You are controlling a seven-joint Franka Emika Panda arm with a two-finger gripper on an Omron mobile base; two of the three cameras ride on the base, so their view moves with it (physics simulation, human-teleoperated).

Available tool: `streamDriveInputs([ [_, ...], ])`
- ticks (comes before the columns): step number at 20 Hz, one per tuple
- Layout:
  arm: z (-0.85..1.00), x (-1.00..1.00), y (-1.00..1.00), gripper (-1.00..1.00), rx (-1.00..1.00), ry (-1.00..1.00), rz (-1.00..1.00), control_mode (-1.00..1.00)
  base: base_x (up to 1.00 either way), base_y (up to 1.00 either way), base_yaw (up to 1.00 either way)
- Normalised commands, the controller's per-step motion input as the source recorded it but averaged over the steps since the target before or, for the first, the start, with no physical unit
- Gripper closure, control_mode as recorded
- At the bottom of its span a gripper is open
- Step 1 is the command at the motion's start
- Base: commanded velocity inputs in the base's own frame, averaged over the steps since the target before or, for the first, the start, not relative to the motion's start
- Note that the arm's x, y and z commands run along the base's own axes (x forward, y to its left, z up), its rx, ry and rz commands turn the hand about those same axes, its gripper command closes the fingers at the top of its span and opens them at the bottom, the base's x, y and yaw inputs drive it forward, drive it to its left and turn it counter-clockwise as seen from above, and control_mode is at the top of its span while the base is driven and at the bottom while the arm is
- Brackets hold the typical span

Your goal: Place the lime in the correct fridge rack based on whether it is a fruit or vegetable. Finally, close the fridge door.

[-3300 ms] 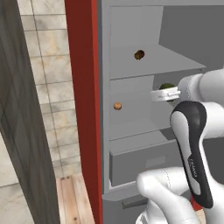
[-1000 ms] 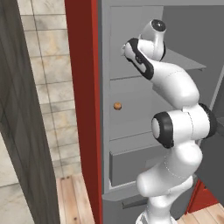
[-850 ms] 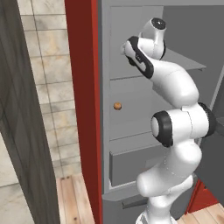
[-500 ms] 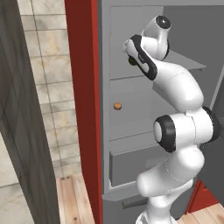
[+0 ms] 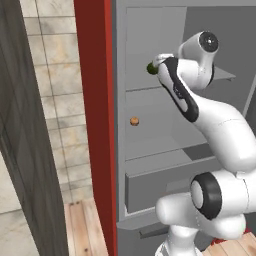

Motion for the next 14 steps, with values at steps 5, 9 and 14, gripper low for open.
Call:
streamDriveInputs([
  [5,-0.09,-1.0,-0.28,-1.0,0.0,0.0,-0.16,-1.0,0.0,0.0,0.0],
  [9,-0.27,-1.0,-0.17,-1.0,0.01,0.13,-0.12,-1.0,0.0,0.0,0.0],
  [14,-0.51,-1.0,-0.13,-1.0,0.01,0.29,-0.11,-1.0,0.0,0.0,0.0],
])
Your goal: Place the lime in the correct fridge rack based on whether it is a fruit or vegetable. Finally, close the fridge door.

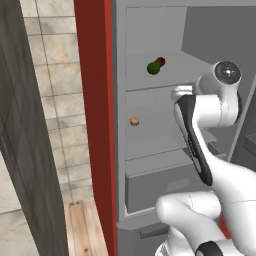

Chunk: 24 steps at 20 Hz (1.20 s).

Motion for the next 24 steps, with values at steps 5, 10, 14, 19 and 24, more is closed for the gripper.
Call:
streamDriveInputs([
  [5,-0.53,-0.77,-0.11,-1.0,0.03,0.34,-0.02,-1.0,0.0,0.0,0.0],
  [10,-0.05,-0.04,0.0,-1.0,0.01,0.08,0.0,-1.0,0.0,0.0,0.0],
  [14,0.0,-0.06,0.0,-1.0,0.0,0.0,0.0,-1.0,0.0,0.0,0.0],
  [19,-0.01,-0.09,0.0,-1.0,0.0,0.0,0.0,1.0,-0.49,0.0,0.0],
  [24,0.0,0.0,0.0,-1.0,0.0,0.0,0.0,1.0,-0.73,0.0,0.0],
])
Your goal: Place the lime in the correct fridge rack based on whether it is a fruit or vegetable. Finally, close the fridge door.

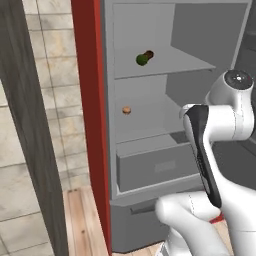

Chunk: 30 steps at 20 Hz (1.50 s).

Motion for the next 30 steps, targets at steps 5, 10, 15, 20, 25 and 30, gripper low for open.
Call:
streamDriveInputs([
  [5,0.0,0.0,0.0,-1.0,0.0,0.0,0.0,1.0,-0.71,0.0,0.0],
  [10,0.0,0.0,0.0,-1.0,0.0,0.0,0.0,1.0,-0.65,-0.04,0.0],
  [15,0.0,0.0,0.0,-1.0,0.0,0.0,0.0,1.0,-0.21,-0.09,0.0],
  [20,0.0,0.0,0.0,-1.0,0.0,0.0,0.0,1.0,0.0,0.0,0.0],
  [25,0.0,0.0,0.0,-1.0,0.0,0.0,0.0,1.0,-0.23,0.0,0.0],
  [30,0.0,0.0,0.0,-1.0,0.0,0.0,0.0,1.0,-0.4,0.0,0.0],
])
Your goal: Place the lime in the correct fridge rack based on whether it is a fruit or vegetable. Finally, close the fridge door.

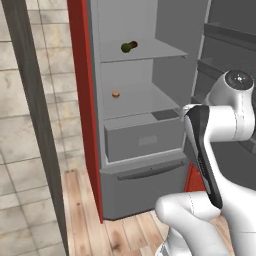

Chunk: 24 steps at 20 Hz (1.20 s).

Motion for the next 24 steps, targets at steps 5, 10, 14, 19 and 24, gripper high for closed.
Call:
streamDriveInputs([
  [5,0.0,0.0,0.0,-1.0,0.0,0.0,0.0,1.0,-0.37,0.05,-0.01],
  [10,0.0,0.0,0.0,-1.0,0.0,0.0,0.0,1.0,-0.22,0.12,0.0],
  [14,0.0,0.0,0.0,-1.0,0.0,0.0,0.0,1.0,-0.01,0.02,0.0],
  [19,0.0,0.0,0.0,-1.0,0.0,0.0,0.0,1.0,0.0,0.24,0.0],
  [24,0.0,0.0,0.0,-1.0,0.0,0.0,0.0,1.0,0.0,0.42,0.0],
])
